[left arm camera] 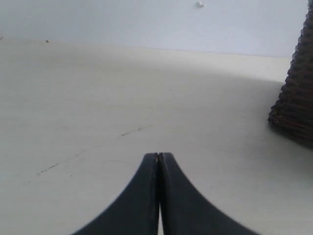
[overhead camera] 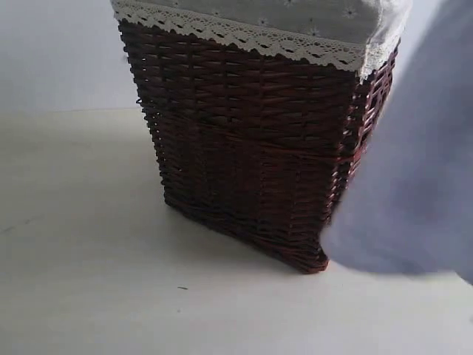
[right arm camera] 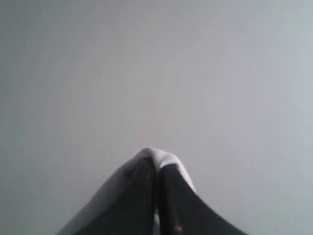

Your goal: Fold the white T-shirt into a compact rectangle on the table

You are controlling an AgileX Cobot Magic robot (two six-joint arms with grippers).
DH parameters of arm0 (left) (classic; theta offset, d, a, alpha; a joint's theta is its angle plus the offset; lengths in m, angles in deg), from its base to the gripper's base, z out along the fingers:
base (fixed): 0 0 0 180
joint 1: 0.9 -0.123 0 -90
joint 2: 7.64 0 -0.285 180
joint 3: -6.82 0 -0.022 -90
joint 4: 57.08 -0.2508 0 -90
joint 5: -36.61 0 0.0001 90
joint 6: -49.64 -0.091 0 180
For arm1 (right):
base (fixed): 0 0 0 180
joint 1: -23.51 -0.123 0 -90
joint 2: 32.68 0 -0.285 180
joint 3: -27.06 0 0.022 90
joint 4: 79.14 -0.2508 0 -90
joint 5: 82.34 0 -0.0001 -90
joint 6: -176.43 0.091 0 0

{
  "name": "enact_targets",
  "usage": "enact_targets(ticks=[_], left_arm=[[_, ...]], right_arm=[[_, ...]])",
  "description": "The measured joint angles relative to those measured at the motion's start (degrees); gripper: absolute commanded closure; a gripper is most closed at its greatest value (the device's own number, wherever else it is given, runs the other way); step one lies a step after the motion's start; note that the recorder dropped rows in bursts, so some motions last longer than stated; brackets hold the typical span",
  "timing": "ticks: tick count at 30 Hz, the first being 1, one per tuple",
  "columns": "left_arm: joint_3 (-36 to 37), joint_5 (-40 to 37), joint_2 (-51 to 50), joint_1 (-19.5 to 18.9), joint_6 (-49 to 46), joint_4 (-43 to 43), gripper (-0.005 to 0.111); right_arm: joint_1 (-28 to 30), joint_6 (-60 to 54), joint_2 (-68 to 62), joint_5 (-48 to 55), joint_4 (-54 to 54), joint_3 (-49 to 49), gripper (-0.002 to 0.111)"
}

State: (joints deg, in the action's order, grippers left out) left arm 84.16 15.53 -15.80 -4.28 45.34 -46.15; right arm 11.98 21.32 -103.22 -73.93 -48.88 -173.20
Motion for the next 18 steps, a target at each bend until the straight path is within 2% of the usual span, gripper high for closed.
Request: enact_targets(ticks=[4,10,14,18], left_arm=[[0.0,0.0,0.0,0.0,0.0,0.0,0.107],[0.0,0.0,0.0,0.0,0.0,0.0,0.107],[0.0,0.0,0.0,0.0,0.0,0.0,0.107],[0.0,0.0,0.0,0.0,0.0,0.0,0.107]], right_arm=[[-0.51,-5.61,-0.45,1.29,-8.41,8.75,0.108],[-5.2,-23.17,3.7,3.95,-26.58,24.62,0.108],[-9.02,-41.76,7.98,11.48,-45.59,32.21,0.108],[-11.2,-63.38,10.94,27.05,-70.14,37.4,0.108]])
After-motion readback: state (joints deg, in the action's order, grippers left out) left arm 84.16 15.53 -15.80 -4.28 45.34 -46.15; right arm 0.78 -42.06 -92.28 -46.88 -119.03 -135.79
